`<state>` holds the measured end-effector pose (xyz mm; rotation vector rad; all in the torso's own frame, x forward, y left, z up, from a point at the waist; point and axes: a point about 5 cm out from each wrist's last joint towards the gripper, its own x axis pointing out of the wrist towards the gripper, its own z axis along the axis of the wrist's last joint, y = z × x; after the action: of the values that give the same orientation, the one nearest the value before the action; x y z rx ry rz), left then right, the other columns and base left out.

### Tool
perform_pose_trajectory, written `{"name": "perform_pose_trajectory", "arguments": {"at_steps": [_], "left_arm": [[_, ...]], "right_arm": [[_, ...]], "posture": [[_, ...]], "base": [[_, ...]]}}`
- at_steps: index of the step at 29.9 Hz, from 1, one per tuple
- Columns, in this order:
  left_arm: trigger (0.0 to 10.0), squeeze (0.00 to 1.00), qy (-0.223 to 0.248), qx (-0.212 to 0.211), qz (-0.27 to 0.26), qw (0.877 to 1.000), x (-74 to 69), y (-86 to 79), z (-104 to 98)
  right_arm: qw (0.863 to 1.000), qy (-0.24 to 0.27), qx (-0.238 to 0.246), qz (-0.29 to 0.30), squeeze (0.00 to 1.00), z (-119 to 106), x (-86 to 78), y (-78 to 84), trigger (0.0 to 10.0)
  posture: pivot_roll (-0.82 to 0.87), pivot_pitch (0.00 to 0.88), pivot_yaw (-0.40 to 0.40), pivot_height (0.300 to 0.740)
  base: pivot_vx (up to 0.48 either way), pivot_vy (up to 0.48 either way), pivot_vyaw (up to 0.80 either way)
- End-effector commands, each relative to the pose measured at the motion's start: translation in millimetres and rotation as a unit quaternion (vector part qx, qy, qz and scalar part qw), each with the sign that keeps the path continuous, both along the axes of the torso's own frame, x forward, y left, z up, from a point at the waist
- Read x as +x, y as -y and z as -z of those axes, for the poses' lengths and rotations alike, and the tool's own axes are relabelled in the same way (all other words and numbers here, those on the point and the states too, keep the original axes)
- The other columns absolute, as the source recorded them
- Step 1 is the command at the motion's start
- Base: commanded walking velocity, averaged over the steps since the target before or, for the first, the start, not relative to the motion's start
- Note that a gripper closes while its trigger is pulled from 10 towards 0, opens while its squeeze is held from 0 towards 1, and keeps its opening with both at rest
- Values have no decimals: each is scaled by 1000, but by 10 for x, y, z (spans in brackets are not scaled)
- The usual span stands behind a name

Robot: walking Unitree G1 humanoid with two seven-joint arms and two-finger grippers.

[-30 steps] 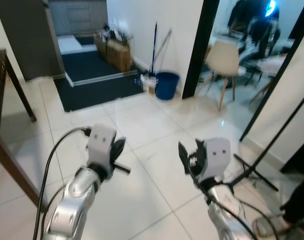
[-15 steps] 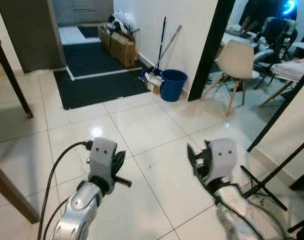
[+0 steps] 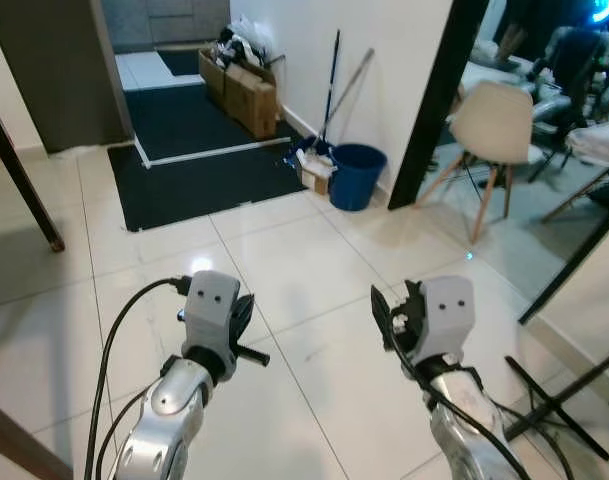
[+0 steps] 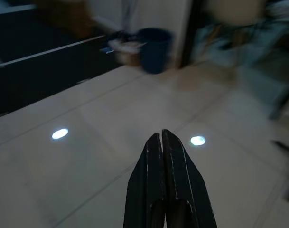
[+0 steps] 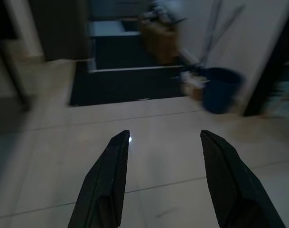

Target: Setting the table

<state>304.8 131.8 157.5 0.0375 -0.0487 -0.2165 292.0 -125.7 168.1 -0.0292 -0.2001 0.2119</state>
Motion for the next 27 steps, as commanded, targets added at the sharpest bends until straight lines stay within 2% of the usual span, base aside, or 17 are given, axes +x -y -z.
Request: {"name": "perform_pose_trajectory", "arguments": {"at_steps": [1,4,6,9,14,22,27], "left_arm": [[10000,0,-8,4,-15,1000,11,-6,40],[10000,0,-13,3,-58,998,40,-81,64],[10000,0,-13,3,-58,998,40,-81,64],[10000,0,-13,5,-88,996,41,-152,71],[10000,0,-12,5,-109,994,36,-219,71],[10000,0,-9,4,-113,994,47,-181,69],[10000,0,-4,10,-113,994,55,-170,63]], "right_arm": [[1000,-4,2,-3,0,28,-21,28,10000],[997,-5,19,-78,0,22,-89,-88,10000],[997,-5,19,-78,0,22,-89,-88,10000],[990,-15,25,-140,0,37,-133,-184,10000],[989,-19,33,-146,0,40,-98,-230,10000],[989,-33,60,-134,0,66,-72,-146,10000],[987,-41,60,-140,0,83,-72,-144,10000]], "posture": [[8,118,31,740],[6,110,30,740],[6,110,30,740],[26,108,24,740],[33,100,22,740],[34,91,24,740],[26,85,26,740]], "base": [[480,0,0],[480,0,0],[480,0,0],[480,0,0],[480,0,0],[480,0,0],[480,0,0]]}}
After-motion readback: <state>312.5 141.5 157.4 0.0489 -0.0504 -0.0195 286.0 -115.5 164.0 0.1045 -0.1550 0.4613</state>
